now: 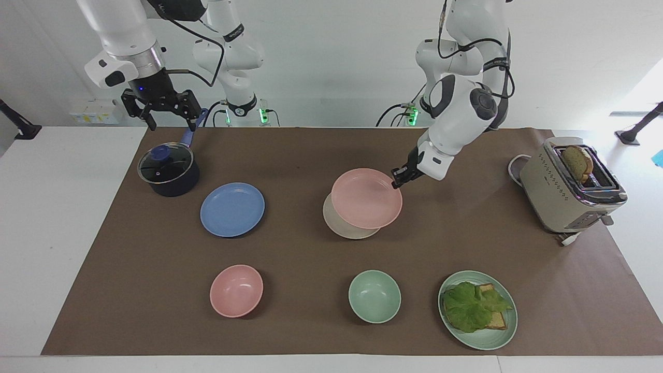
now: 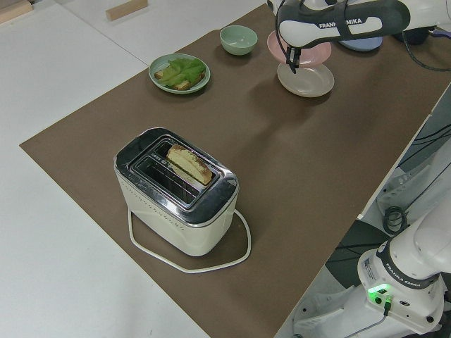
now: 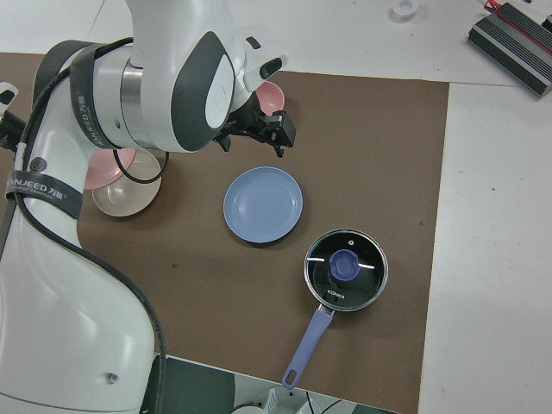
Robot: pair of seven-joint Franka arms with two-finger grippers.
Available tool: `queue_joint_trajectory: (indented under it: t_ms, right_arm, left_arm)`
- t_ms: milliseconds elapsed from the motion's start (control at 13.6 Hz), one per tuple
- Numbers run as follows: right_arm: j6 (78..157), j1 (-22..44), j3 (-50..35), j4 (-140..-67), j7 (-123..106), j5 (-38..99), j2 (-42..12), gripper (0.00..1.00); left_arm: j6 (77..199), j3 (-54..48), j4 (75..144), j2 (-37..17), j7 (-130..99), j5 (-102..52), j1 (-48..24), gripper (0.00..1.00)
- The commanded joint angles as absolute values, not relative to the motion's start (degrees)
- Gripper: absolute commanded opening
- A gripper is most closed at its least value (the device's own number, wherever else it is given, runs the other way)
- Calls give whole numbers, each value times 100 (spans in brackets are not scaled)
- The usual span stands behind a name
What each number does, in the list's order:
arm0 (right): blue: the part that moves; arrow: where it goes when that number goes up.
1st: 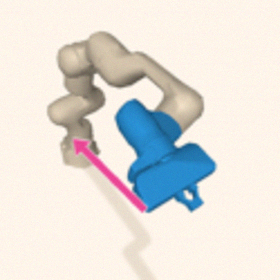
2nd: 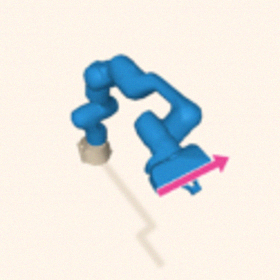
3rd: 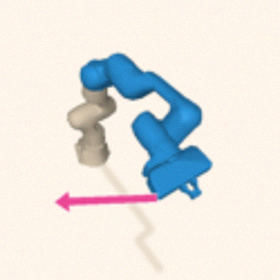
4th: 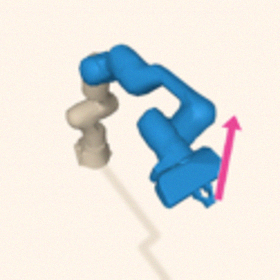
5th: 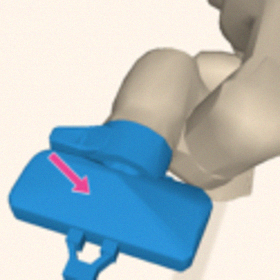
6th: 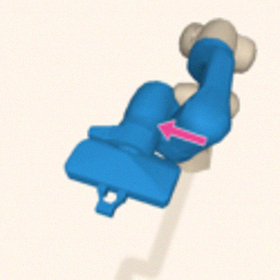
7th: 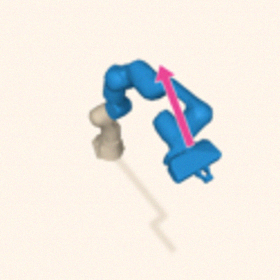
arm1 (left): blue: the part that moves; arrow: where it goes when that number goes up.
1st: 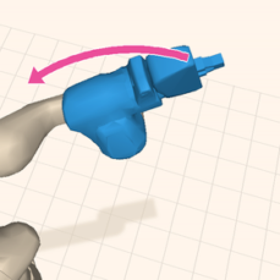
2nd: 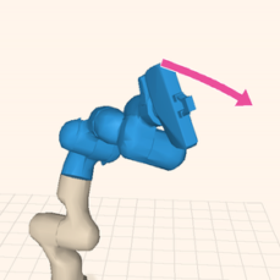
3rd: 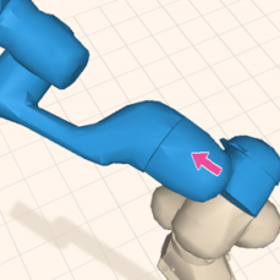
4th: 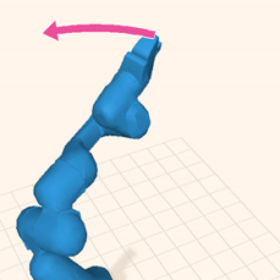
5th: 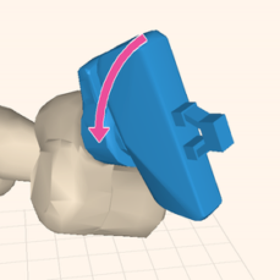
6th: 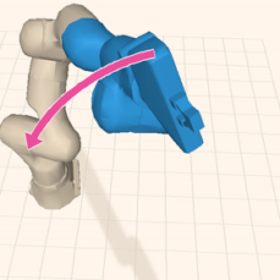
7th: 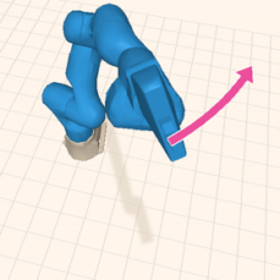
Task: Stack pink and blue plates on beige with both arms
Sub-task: 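Carry the pink plate with the left gripper onto the beige plate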
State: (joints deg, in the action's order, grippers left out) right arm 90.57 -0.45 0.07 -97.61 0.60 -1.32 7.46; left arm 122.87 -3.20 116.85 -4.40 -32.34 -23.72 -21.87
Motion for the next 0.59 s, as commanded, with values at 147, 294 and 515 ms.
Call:
queue_joint_trajectory:
  t_ms: [147,294,515]
  right_arm:
    - [9026,-105,18,-9650,-167,-114,685,100]
    - [9079,-97,18,-9738,-132,-79,721,100]
    - [9228,-97,18,-9782,-123,-79,729,100]
  left_arm:
    - [13393,-211,12366,-632,-3191,-2443,-2505,0]
    - [13474,-211,12366,-659,-3129,-2443,-2514,0]
    - [13456,-211,12358,-659,-3050,-2426,-2505,53]
